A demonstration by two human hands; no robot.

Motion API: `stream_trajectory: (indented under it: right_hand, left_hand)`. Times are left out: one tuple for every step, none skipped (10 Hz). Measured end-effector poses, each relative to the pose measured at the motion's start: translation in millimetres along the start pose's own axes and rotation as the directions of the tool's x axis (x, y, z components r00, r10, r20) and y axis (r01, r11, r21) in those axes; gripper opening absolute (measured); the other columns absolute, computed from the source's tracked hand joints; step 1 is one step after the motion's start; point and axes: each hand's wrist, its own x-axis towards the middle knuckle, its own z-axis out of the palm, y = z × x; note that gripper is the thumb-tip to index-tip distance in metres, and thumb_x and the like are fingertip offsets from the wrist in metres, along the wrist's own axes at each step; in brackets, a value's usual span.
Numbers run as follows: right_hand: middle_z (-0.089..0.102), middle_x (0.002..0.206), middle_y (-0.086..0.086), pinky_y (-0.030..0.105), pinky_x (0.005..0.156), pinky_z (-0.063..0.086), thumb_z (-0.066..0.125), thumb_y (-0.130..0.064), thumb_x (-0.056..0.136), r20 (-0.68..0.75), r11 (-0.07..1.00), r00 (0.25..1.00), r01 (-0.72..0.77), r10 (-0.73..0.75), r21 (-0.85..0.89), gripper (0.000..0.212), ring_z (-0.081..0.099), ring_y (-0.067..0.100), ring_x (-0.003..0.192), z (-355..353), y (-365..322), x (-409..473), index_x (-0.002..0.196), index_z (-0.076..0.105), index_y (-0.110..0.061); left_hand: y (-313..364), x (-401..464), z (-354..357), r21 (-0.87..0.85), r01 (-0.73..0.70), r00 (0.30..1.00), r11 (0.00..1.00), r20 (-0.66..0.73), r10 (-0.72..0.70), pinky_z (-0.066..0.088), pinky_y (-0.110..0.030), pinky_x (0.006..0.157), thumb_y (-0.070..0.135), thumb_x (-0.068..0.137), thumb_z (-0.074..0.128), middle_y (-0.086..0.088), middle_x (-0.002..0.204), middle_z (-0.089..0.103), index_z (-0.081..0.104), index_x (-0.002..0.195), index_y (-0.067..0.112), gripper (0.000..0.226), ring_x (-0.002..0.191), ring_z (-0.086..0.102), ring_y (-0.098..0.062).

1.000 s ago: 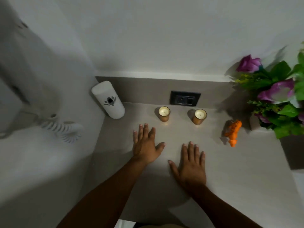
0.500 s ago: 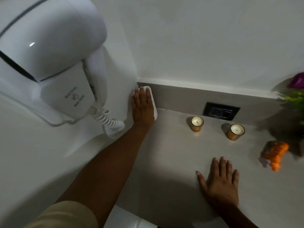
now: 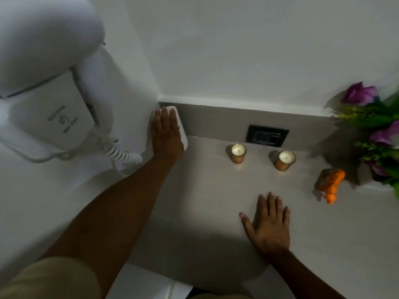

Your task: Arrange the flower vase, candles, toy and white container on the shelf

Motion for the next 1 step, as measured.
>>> stream_trajectory:
  right_hand:
    - [0.016,0.169,0.009,0.045,0.127,0.007,0.031,-0.085,0.085,0.031,0.989,0.999,-0.011,0.006,0.148,0.102,0.010,0.029,0.155,-15.3,3.2,1.6,0.160,0.021,-0.017]
  left_hand:
    - [2.5,-14.3,-4.3,0.035,-0.036,0.999,0.999,-0.027,0.037,0.004,-0.063,0.124,0.041,0.082,0.074,-0.023,0.168,0.007,0.000,0.159,0.004,0.113,0.155,0.006,-0.045]
